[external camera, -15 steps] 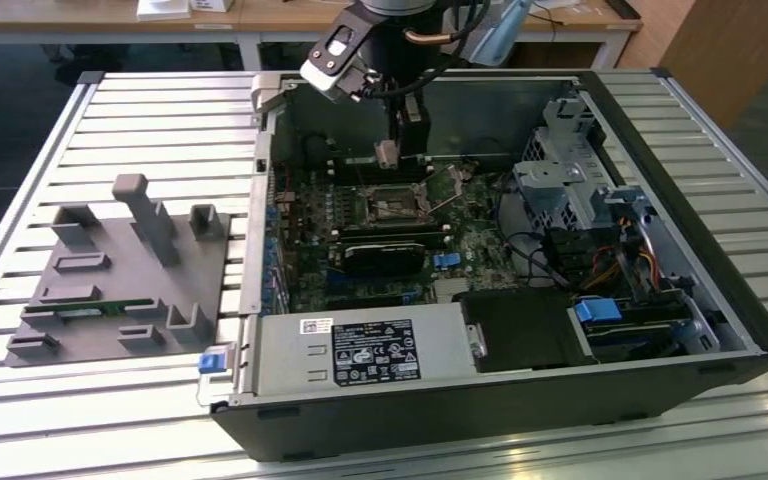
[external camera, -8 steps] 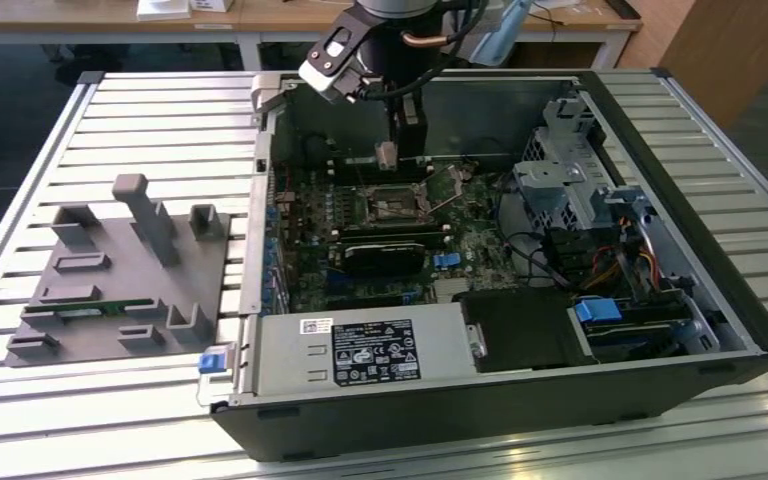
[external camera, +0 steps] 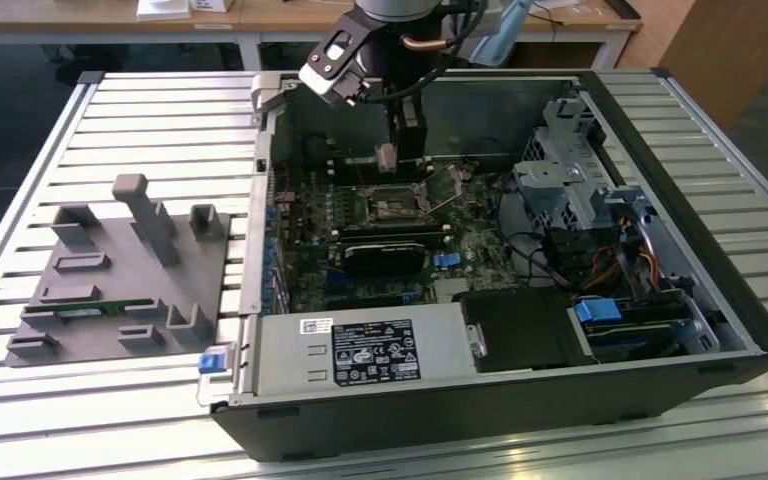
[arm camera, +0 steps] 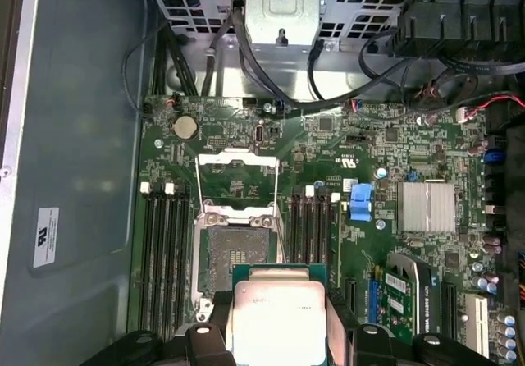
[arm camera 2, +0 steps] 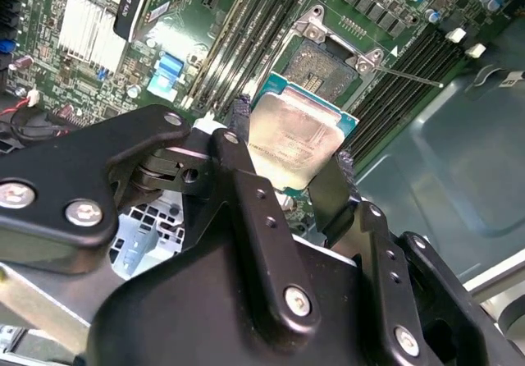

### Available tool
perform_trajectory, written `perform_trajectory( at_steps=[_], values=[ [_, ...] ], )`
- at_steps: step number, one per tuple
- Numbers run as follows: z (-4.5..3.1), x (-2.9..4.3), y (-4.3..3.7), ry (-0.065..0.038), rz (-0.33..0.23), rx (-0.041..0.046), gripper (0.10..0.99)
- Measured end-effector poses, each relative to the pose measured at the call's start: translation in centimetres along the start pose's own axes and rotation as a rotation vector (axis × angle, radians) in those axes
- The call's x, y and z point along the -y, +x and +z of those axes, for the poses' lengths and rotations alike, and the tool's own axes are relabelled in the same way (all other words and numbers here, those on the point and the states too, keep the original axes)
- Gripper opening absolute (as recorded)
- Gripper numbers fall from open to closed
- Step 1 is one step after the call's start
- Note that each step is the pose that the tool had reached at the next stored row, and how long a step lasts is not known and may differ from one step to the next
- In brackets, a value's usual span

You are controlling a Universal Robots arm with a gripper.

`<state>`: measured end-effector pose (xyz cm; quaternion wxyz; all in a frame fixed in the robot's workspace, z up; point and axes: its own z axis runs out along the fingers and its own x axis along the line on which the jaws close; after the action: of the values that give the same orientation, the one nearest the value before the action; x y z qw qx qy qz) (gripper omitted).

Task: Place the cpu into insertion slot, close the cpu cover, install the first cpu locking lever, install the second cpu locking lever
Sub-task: 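Place the cpu into insertion slot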

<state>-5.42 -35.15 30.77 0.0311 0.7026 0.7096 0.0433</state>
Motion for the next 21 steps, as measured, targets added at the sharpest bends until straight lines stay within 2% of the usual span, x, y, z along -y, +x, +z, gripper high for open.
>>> perform_trajectory(
  at_steps=[8, 21],
  values=[
    [0.89, 0.09, 0.33, -0.001, 0.056, 0.0058, 0.533],
    [2.56, 0.25, 1.34, -0.001, 0.066, 0.0070, 0.533]
  ],
)
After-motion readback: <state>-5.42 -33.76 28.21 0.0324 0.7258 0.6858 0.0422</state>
